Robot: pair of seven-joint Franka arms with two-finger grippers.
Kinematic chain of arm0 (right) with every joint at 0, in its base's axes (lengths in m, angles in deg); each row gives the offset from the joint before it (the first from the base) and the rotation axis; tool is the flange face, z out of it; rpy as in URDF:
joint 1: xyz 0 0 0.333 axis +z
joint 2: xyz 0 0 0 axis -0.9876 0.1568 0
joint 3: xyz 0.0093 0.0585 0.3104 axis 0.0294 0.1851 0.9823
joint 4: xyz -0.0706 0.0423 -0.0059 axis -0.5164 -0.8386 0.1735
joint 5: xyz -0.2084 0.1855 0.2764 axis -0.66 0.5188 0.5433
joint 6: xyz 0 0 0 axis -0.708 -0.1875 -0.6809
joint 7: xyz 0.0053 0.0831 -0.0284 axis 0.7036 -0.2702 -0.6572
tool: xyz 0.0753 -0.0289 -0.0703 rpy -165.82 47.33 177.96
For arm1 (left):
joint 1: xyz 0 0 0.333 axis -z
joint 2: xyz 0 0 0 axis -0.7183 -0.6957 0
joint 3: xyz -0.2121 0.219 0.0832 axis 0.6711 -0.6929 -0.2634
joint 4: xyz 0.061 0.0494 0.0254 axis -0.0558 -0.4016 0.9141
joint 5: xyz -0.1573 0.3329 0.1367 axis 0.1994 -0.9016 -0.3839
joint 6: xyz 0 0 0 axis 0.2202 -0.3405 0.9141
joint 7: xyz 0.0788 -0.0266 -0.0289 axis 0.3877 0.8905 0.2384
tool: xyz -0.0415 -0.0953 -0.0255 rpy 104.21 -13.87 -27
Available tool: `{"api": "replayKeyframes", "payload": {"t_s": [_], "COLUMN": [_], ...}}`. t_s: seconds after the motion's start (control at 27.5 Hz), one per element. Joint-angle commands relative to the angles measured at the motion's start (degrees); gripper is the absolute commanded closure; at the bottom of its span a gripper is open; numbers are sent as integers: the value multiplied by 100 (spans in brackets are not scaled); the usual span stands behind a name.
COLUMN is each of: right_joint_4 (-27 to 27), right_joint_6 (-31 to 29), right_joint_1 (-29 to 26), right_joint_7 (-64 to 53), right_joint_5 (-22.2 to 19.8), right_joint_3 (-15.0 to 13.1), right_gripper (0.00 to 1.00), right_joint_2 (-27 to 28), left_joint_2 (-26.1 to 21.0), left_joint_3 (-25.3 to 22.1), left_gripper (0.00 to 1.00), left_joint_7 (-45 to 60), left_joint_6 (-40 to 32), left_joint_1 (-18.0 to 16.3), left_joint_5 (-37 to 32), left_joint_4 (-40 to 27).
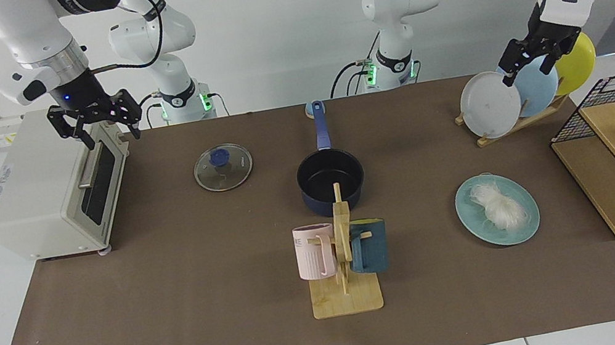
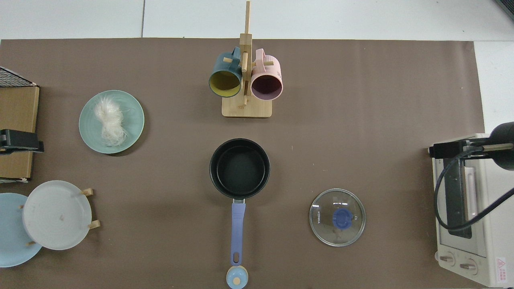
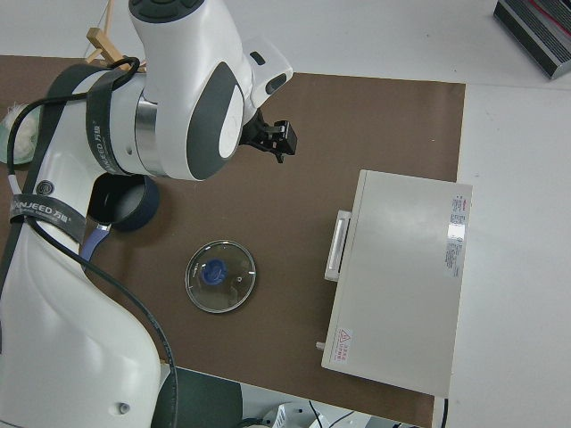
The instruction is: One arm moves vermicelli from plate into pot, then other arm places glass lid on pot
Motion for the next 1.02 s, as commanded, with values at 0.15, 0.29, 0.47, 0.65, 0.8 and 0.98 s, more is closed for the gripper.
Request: {"api": "replayKeyframes", "payload": {"t_s": [0.15, 0.29, 0.47, 0.65, 0.8, 0.98], "right_joint_4": [34, 34, 34, 34, 34, 34], "right_joint_6": [-58, -58, -58, -58, -58, -58], "right_joint_1": [-96, -96, -96, -96, -96, -96], "right_joint_7": [-132, -132, -132, -132, -132, -132], "right_joint_5": [25, 25, 25, 25, 25, 25], "right_joint_3": [48, 48, 48, 48, 48, 48], "right_gripper": [0, 0, 0, 0, 0, 0], "right_joint_2": [-52, -52, -52, -52, -52, -52], "left_joint_2": [2, 2, -7, -42, -130, -376], "left_joint_3": [40, 40, 58, 49, 40, 31], "left_gripper": [0, 0, 0, 0, 0, 0], "left_joint_7": [30, 30, 30, 30, 12, 38], "left_joint_6": [-7, 2, 11, 20, 221, 678], "left_joint_1": [-56, -47, -38, -56, -65, -74], "left_joint_5": [41, 76, 76, 76, 58, 32], "left_joint_4": [19, -8, -25, -25, -17, 36]}}
